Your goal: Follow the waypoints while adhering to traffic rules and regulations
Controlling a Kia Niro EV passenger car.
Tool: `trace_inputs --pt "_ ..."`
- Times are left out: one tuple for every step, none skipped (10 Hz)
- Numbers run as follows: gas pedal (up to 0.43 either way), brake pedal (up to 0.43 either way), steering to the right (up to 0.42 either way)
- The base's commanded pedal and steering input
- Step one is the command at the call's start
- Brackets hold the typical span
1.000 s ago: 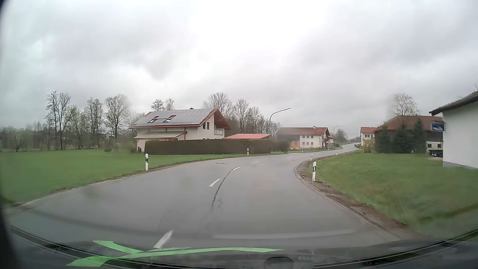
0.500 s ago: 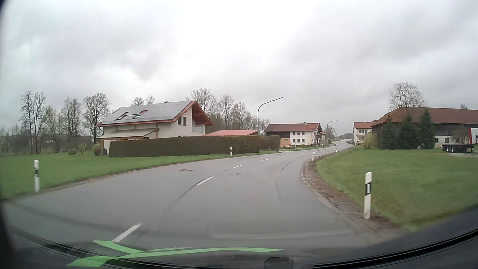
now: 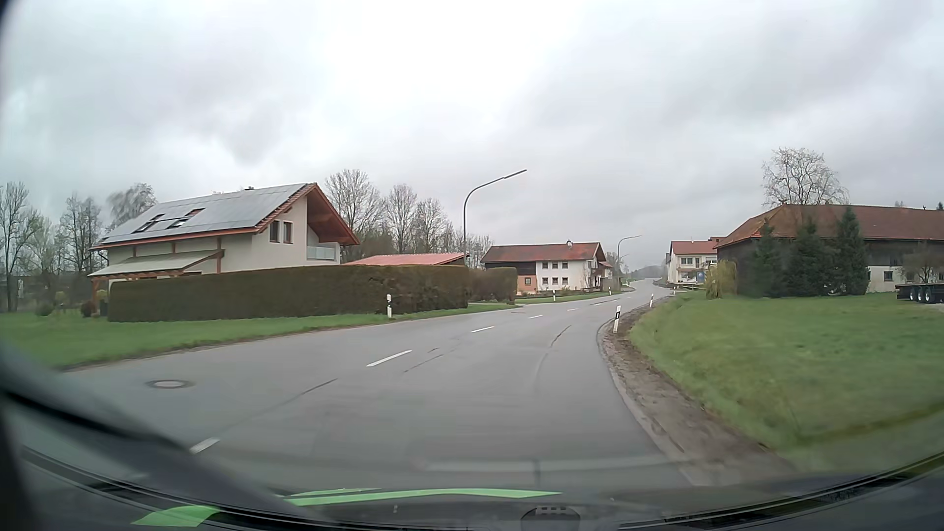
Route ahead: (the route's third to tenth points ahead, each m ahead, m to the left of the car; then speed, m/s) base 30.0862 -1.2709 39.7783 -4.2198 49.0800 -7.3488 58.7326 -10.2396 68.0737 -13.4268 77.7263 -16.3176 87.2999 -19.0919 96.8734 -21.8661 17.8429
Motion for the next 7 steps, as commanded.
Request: trace_inputs --pt "0.118 0.000 0.045" --pt "0.118 0.000 0.046" --pt "0.118 0.000 0.046" --pt "0.130 0.000 0.047" --pt "0.138 0.000 0.049" --pt "0.150 0.000 0.052" --pt "0.150 0.000 0.054"
